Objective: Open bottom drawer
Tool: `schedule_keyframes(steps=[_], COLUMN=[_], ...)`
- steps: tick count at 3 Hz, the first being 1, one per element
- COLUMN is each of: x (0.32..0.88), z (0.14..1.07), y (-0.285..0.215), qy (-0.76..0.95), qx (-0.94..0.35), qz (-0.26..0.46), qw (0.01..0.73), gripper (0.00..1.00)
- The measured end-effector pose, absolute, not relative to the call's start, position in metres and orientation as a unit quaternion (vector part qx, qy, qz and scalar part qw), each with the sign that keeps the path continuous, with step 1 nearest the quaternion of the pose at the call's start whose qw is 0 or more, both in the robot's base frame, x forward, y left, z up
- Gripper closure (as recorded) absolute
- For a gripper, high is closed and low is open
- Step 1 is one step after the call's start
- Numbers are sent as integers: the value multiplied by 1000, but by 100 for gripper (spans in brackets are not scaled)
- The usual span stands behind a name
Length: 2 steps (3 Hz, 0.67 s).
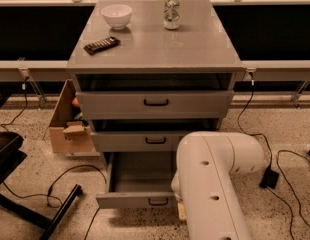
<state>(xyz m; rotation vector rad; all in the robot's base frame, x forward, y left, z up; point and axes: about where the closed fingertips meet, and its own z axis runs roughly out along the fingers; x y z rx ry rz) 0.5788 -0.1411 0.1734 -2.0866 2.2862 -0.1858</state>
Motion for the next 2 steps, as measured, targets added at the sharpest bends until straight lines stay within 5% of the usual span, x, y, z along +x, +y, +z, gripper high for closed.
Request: schedule_keyframes(steps=[2], x=[506], z=[163], y=[-127], qy=[746], qx=[-664], qz=[-38], qw=[-28], gripper=[50])
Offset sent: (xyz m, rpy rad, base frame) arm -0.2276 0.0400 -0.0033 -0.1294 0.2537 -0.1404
